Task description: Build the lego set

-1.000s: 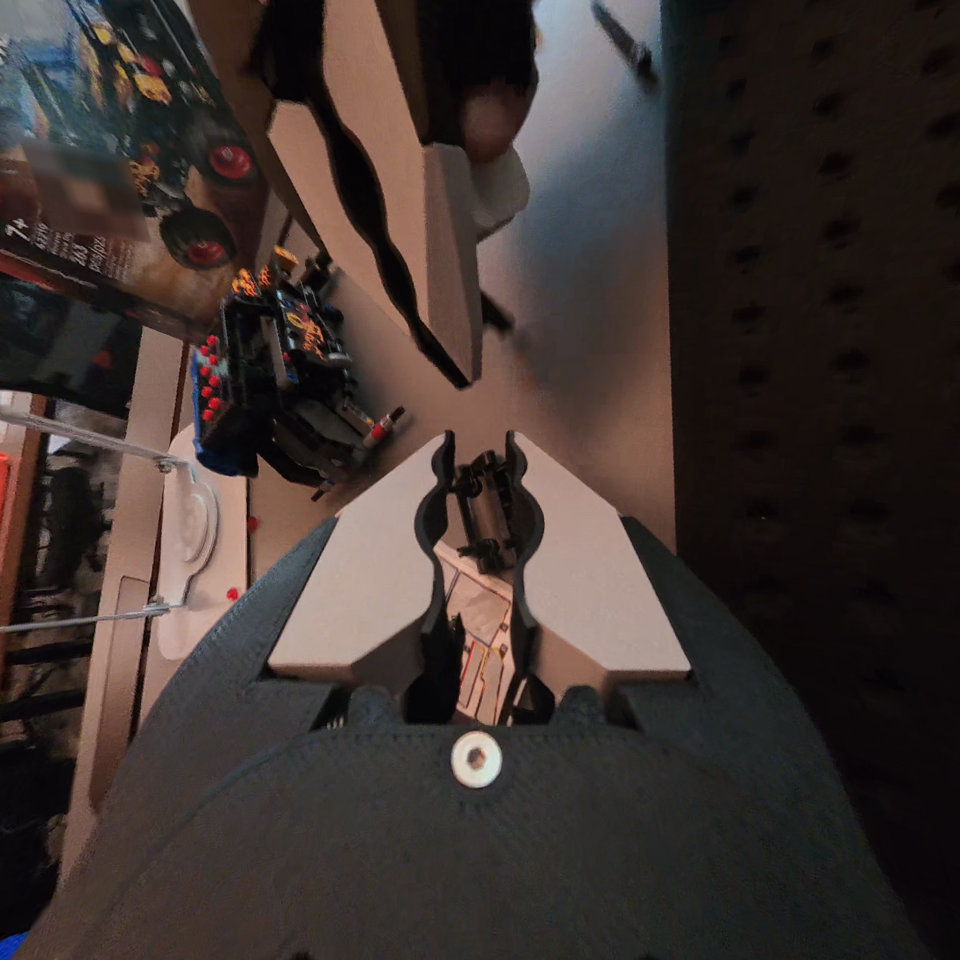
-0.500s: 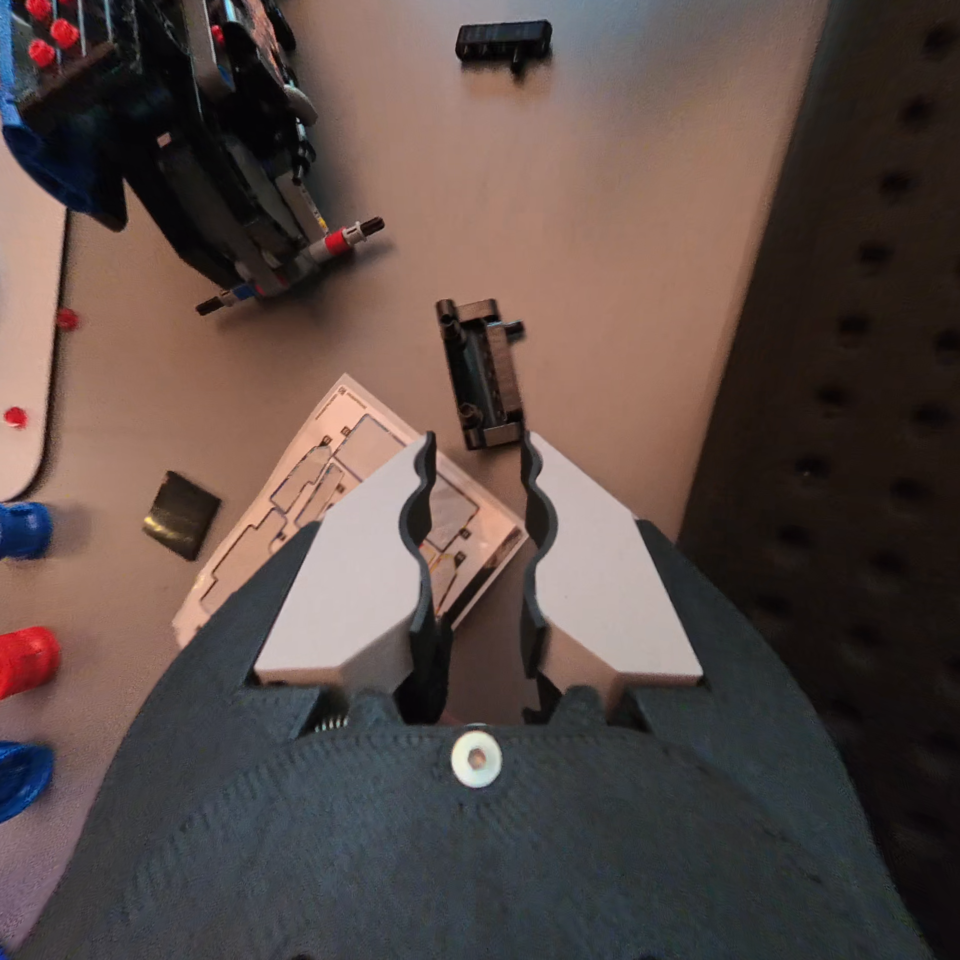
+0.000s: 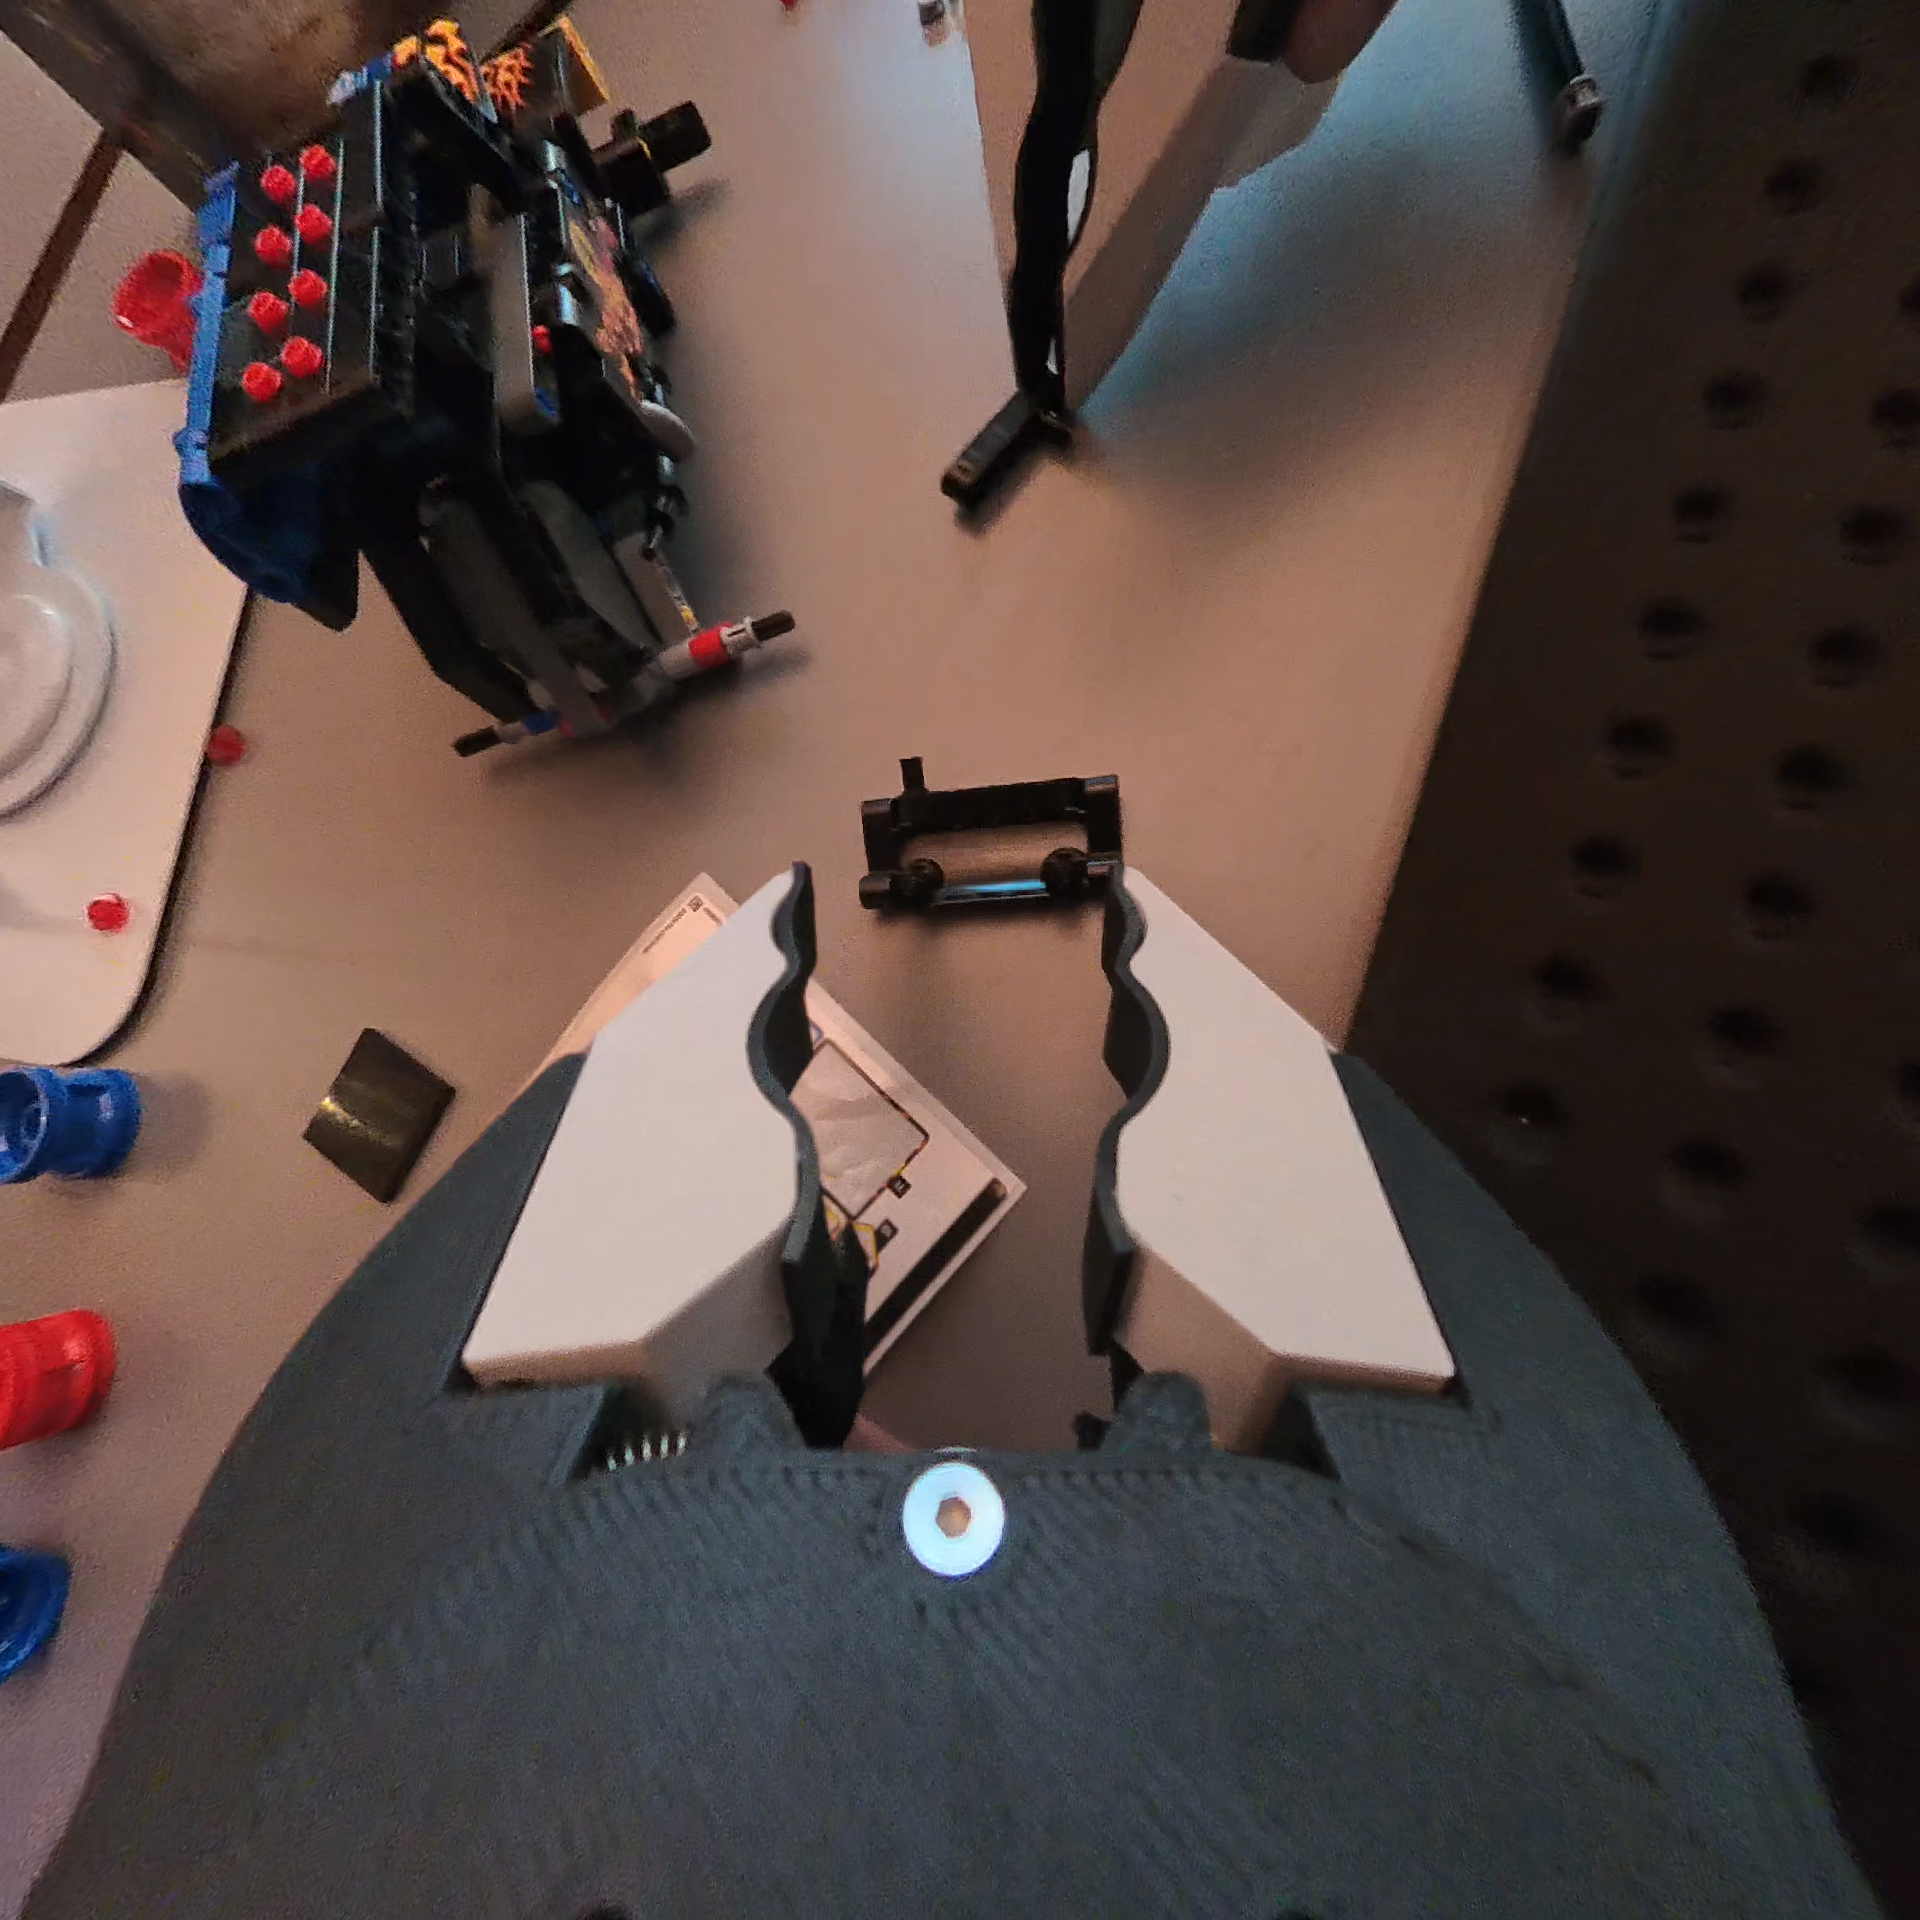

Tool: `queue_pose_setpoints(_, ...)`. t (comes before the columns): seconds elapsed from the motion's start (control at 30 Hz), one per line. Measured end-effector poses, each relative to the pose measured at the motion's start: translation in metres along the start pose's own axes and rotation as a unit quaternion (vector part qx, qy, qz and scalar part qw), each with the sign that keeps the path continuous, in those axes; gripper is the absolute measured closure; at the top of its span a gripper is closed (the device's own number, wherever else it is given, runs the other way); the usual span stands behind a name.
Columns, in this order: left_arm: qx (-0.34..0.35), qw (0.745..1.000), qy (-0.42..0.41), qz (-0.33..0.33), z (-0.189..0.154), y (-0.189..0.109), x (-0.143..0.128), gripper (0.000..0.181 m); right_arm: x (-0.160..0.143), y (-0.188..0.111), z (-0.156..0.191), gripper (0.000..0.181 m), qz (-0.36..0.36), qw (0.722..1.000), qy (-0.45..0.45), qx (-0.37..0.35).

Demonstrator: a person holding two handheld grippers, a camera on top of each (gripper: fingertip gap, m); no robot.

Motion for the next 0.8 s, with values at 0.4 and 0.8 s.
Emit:
queue_pose_setpoints(0.4,-0.054,0.988,-0.026,-0.144,-0.001,0.000,0.028,0.143,0.038,-0.025,0.029,0.176,-0.170,0.982,-0.070,0.038)
queue_pose_setpoints(0.8,-0.103,0.943,-0.139,-0.284,0.010,-0.008,0.033,0.170,0.049,-0.034,0.048,0.176,-0.250,0.927,-0.244,-0.132)
Point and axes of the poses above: each gripper's, where its closed fingertips meet, y out along the fingers, x out of its top, z = x × y across the jaws, the point moved 9 cm from there along -y, back along the fingers, and after that the axes turned 15 degrees about -x, right-handed, at the moved point
